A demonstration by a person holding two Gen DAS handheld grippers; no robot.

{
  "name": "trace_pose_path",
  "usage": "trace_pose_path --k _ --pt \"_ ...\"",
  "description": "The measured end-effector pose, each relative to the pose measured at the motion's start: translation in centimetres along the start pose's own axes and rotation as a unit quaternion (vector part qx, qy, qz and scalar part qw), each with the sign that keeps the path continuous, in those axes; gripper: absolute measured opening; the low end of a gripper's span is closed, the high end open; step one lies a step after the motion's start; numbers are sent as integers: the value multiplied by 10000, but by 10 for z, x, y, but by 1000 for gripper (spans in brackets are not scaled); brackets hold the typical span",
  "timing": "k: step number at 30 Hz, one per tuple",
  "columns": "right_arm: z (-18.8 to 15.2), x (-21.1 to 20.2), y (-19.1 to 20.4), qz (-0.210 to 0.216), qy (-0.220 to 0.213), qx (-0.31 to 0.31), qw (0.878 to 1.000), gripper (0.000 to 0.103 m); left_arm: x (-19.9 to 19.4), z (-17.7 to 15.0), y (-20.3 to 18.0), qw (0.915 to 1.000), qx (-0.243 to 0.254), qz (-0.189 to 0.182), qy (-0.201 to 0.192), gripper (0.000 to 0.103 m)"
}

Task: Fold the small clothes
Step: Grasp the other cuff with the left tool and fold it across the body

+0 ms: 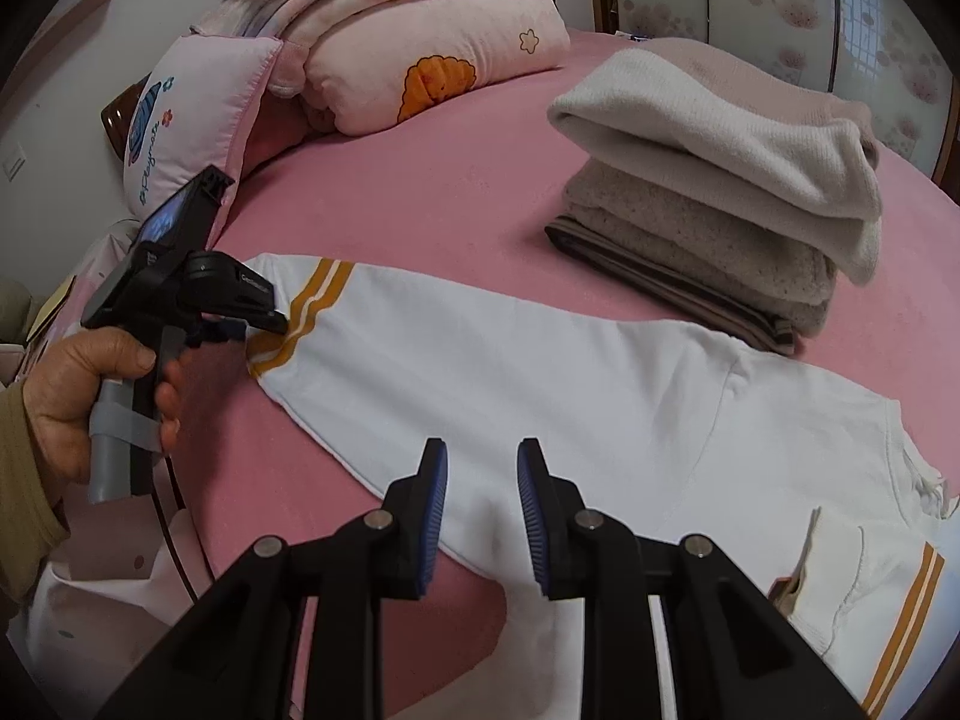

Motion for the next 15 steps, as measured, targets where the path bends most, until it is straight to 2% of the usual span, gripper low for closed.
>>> trace_pose_path --k 7,15 --pt "-15 -10 -16 -34 -41 185 9998 24 -50 -24 -24 9958 496 -165 -746 5" --pt "-35 -35 -45 -144 -186 503 9985 24 -119 -91 -86 9778 1638 -580 -1168 5"
Point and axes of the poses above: each gripper's, at about its wrist camera, not at the fingertips, and x roughly the way its jaws point, y to its left, z to its top, the point moved 2 cm from there along x, roughly the way its jaws point, and after that the axes turned 12 degrees about y, right-handed, at the moved point
